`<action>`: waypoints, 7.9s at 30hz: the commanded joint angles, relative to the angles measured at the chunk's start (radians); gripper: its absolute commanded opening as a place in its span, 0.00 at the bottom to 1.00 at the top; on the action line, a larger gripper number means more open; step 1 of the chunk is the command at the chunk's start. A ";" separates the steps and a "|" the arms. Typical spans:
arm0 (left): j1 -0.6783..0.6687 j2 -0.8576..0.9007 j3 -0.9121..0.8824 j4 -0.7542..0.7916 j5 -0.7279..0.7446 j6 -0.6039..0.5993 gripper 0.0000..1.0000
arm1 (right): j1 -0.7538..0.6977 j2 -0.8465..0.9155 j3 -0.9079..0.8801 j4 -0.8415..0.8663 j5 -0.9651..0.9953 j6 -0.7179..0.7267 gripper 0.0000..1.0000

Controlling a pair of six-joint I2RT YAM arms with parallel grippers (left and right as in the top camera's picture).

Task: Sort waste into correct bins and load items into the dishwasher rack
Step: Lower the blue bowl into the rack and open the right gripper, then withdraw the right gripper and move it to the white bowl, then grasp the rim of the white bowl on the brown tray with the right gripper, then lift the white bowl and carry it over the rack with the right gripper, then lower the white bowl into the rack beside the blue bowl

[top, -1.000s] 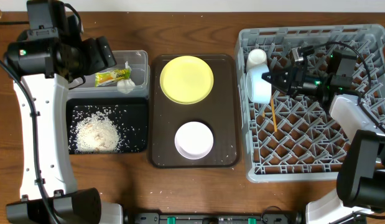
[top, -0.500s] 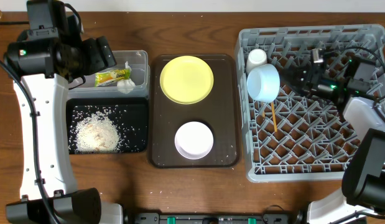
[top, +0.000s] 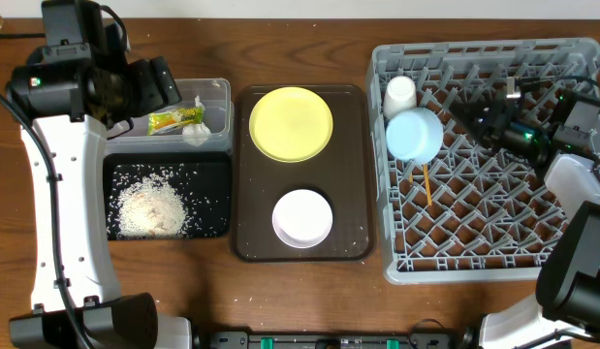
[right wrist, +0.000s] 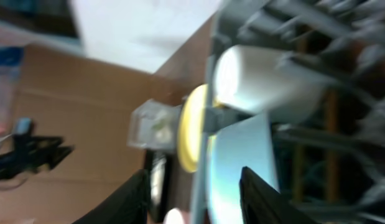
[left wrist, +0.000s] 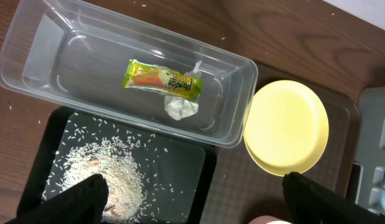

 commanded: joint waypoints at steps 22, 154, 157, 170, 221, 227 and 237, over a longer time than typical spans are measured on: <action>0.004 -0.002 0.013 -0.003 -0.012 -0.013 0.93 | 0.915 -0.395 0.048 -0.403 1.140 -0.512 0.46; 0.004 -0.002 0.013 -0.003 -0.012 -0.013 0.93 | 0.210 -0.457 -0.169 -0.530 -0.336 -0.348 0.01; 0.004 -0.002 0.013 -0.003 -0.012 -0.013 0.93 | 0.170 -0.457 -0.227 -0.530 -0.336 -0.390 0.01; 0.004 -0.002 0.013 -0.003 -0.012 -0.013 0.93 | 0.056 -0.457 -0.318 -0.528 -0.267 -0.442 0.01; 0.004 -0.002 0.013 -0.003 -0.012 -0.013 0.93 | 0.216 -0.459 0.261 -1.004 0.563 -0.477 0.01; 0.004 -0.002 0.013 -0.003 -0.012 -0.013 0.93 | 0.285 -0.458 0.253 -1.151 0.595 -0.486 0.01; 0.004 -0.002 0.013 -0.003 -0.012 -0.013 0.93 | 0.431 -0.457 0.150 -1.143 0.715 -0.440 0.01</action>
